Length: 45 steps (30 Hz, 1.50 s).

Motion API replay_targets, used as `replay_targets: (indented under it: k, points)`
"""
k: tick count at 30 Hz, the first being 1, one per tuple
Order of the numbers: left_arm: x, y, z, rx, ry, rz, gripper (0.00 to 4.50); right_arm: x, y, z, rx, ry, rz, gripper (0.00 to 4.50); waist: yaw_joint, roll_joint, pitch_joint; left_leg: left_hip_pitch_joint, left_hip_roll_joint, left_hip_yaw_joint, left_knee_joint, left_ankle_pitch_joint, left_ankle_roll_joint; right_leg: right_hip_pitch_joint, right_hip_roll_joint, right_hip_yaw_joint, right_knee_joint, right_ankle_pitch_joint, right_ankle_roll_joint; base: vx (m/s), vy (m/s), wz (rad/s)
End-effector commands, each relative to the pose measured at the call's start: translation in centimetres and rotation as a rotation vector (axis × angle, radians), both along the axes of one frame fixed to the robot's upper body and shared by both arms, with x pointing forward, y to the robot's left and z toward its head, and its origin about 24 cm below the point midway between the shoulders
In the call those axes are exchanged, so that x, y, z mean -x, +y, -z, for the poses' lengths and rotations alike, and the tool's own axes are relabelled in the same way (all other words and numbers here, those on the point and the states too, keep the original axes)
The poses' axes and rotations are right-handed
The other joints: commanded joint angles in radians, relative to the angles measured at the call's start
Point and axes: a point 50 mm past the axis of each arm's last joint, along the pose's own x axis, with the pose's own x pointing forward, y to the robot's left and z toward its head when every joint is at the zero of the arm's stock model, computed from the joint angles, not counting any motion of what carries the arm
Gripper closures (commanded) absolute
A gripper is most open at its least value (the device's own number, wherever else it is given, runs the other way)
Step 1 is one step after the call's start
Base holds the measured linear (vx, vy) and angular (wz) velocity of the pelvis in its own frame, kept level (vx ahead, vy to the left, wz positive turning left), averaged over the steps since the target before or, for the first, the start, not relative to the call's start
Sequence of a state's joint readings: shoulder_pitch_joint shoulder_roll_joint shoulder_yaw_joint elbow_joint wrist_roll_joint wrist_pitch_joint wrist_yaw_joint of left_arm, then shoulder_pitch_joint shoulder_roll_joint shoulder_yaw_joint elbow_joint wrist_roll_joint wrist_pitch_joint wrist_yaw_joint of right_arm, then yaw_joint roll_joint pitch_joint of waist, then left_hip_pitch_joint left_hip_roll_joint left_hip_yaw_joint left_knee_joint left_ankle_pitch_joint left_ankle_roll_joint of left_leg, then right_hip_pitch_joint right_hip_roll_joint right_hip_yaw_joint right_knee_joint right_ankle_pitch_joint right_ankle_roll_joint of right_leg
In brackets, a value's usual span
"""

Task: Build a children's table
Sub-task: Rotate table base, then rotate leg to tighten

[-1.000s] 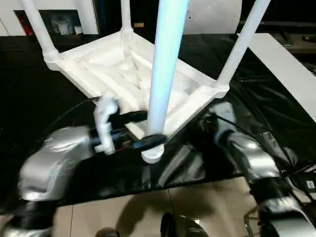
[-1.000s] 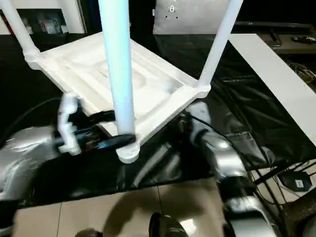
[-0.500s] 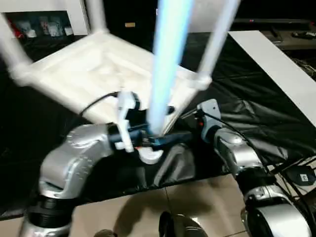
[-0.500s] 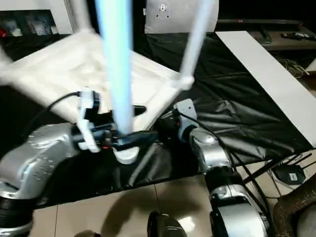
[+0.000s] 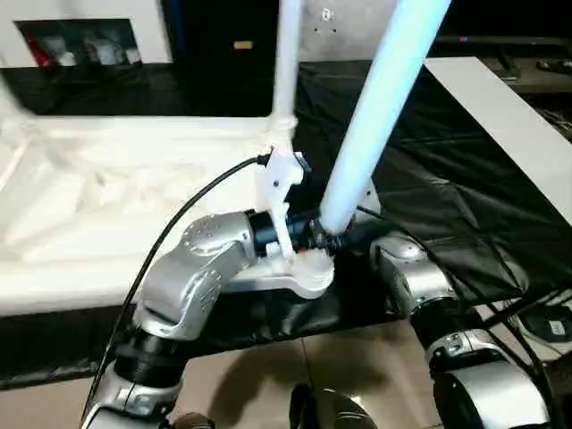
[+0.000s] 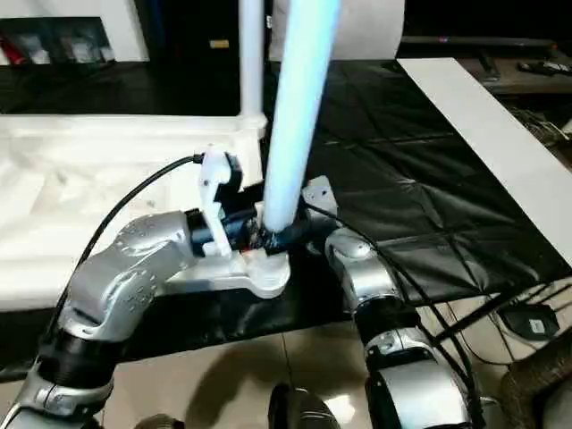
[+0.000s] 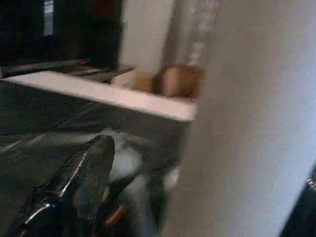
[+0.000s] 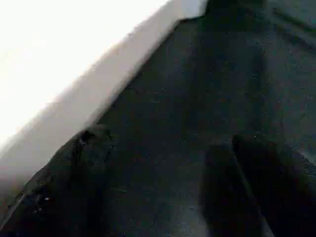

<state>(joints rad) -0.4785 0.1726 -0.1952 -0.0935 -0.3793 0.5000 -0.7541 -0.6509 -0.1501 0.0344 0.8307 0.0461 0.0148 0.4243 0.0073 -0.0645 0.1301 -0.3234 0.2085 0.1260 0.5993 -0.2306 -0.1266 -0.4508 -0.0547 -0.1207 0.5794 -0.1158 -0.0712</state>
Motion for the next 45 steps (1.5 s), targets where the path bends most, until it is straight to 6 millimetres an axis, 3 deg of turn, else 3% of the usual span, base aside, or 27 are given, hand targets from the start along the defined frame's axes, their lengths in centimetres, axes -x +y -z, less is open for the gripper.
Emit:
replay_targets:
  k: [1, 4, 7, 10, 11, 13, 14, 18, 20, 21, 23, 24, 26, 31, 37, 45]
  points:
    - [-0.3, 0.7, 0.1, -0.025, -0.011, -0.032, 0.02, 0.3, -1.6, 0.3, -0.004, 0.003, 0.036, 0.0, 0.01, 0.008, -0.098, -0.028, -0.01, 0.028, -0.054, -0.016, 0.11, 0.105, -0.055, 0.051, -0.065, -0.383, -0.061, 0.0, 0.0, 0.0]
    - [0.5, 1.6, 0.8, -0.072, 0.0, 0.022, 0.02, 1.2, -3.6, -0.2, -0.03, -0.027, -0.026, 0.0, 0.016, 0.007, -0.1, -0.032, -0.01, 0.028, -0.053, -0.012, 0.116, 0.105, -0.055, 0.049, -0.064, -0.375, -0.063, 0.0, 0.0, 0.0]
    - [1.4, 2.5, 1.9, -0.139, 0.037, 0.094, 0.02, 2.4, -4.9, -1.0, -0.036, -0.053, -0.135, 0.0, 0.019, 0.007, -0.104, -0.033, -0.007, 0.027, -0.052, 0.003, 0.145, 0.105, -0.054, 0.052, -0.061, -0.344, -0.065, 0.0, 0.0, 0.0]
    - [1.8, 3.9, 3.4, -0.275, 0.073, 0.14, 0.02, 3.5, -6.1, -1.9, -0.002, -0.069, -0.248, 0.0, 0.024, 0.017, -0.102, -0.028, -0.008, 0.027, -0.052, -0.017, 0.144, 0.103, -0.054, 0.046, -0.071, -0.407, -0.069, 0.0, 0.0, 0.0]
    - [1.7, 4.3, 3.9, -0.313, 0.079, 0.14, 0.19, 3.8, -6.3, -2.2, 0.001, -0.071, -0.279, 0.0, 0.028, 0.013, -0.1, -0.027, -0.007, 0.028, -0.053, -0.026, 0.148, 0.101, -0.052, 0.047, -0.074, -0.425, -0.057, 0.0, 0.0, 0.0]
    - [1.4, 5.3, 4.8, -0.406, 0.069, 0.14, 0.38, 4.4, -6.8, -2.7, 0.017, -0.071, -0.344, 0.0, 0.031, 0.016, -0.098, -0.026, -0.011, 0.028, -0.053, -0.041, 0.146, 0.1, -0.049, 0.044, -0.083, -0.466, -0.039, 0.0, 0.0, 0.0]
    - [1.2, 5.7, 5.2, -0.453, 0.061, 0.139, 0.38, 4.7, -7.0, -2.9, 0.029, -0.068, -0.375, 0.0, 0.033, 0.015, -0.099, -0.026, -0.017, 0.029, -0.052, -0.054, 0.14, 0.1, -0.047, 0.042, -0.091, -0.51, -0.008, 0.0, 0.0, 0.0]
    - [0.4, 6.8, 6.0, -0.556, 0.047, 0.142, 0.77, 6.2, -7.5, -4.0, 0.025, -0.04, -0.503, 0.0, 0.038, 0.015, -0.1, -0.025, -0.024, 0.031, -0.05, -0.069, 0.138, 0.098, -0.04, 0.036, -0.107, -0.558, 0.051, 0.0, 0.0, 0.0]
    - [-0.1, 7.1, 6.1, -0.578, 0.046, 0.147, 0.84, 6.9, -7.6, -4.8, 0.02, -0.036, -0.555, 0.0, 0.038, 0.017, -0.102, -0.028, -0.021, 0.029, -0.049, -0.072, 0.129, 0.097, -0.041, 0.029, -0.108, -0.562, 0.05, 0.0, 0.0, 0.0]
    - [-0.1, 7.1, 6.1, -0.58, 0.048, 0.149, 1.09, 7.0, -7.7, -4.9, 0.019, -0.033, -0.567, 0.0, 0.039, 0.021, -0.1, -0.028, -0.023, 0.028, -0.049, -0.075, 0.129, 0.098, -0.041, 0.028, -0.11, -0.567, 0.053, 0.0, 0.0, 0.0]
    - [-0.2, 7.2, 6.1, -0.569, 0.064, 0.159, 1.17, 7.5, -7.7, -5.3, 0.017, -0.024, -0.598, 0.0, 0.038, 0.018, -0.103, -0.032, -0.018, 0.026, -0.05, -0.074, 0.126, 0.103, -0.044, 0.026, -0.107, -0.555, 0.051, 0.0, 0.0, 0.0]
    - [-0.2, 7.1, 6.1, -0.569, 0.069, 0.174, 1.19, 7.7, -7.6, -5.5, 0.016, -0.017, -0.617, 0.0, 0.04, 0.025, -0.104, -0.031, -0.019, 0.026, -0.05, -0.072, 0.126, 0.101, -0.044, 0.026, -0.106, -0.549, 0.049, 0.0, 0.0, 0.0]
    - [-0.2, 7.0, 6.1, -0.57, 0.074, 0.193, 1.42, 8.1, -7.6, -5.8, 0.01, -0.007, -0.64, 0.0, 0.036, 0.022, -0.104, -0.032, -0.018, 0.027, -0.051, -0.079, 0.13, 0.1, -0.044, 0.023, -0.11, -0.552, 0.043, 0.0, 0.0, 0.0]
    - [-0.4, 7.0, 6.2, -0.575, 0.073, 0.216, 1.75, 8.6, -7.3, -6.3, -0.003, 0.008, -0.672, 0.0, 0.035, 0.031, -0.104, -0.026, -0.014, 0.023, -0.053, -0.098, 0.127, 0.101, -0.049, 0.016, -0.119, -0.563, 0.032, 0.0, 0.0, 0.0]
    - [-0.6, 7.1, 6.2, -0.589, 0.079, 0.224, 2.27, 8.9, -7.0, -6.9, -0.021, 0.022, -0.704, 0.0, 0.038, 0.029, -0.107, -0.027, -0.012, 0.021, -0.055, -0.091, 0.124, 0.106, -0.053, 0.013, -0.12, -0.552, 0.034, 0.0, 0.0, 0.0]
    - [-0.6, 7.1, 6.4, -0.622, 0.095, 0.243, 3.04, 8.6, -6.5, -7.0, -0.012, 0.037, -0.687, 0.0, 0.043, 0.03, -0.111, -0.029, -0.007, 0.02, -0.058, -0.055, 0.123, 0.109, -0.059, 0.019, -0.109, -0.495, 0.003, 0.0, 0.0, 0.0]
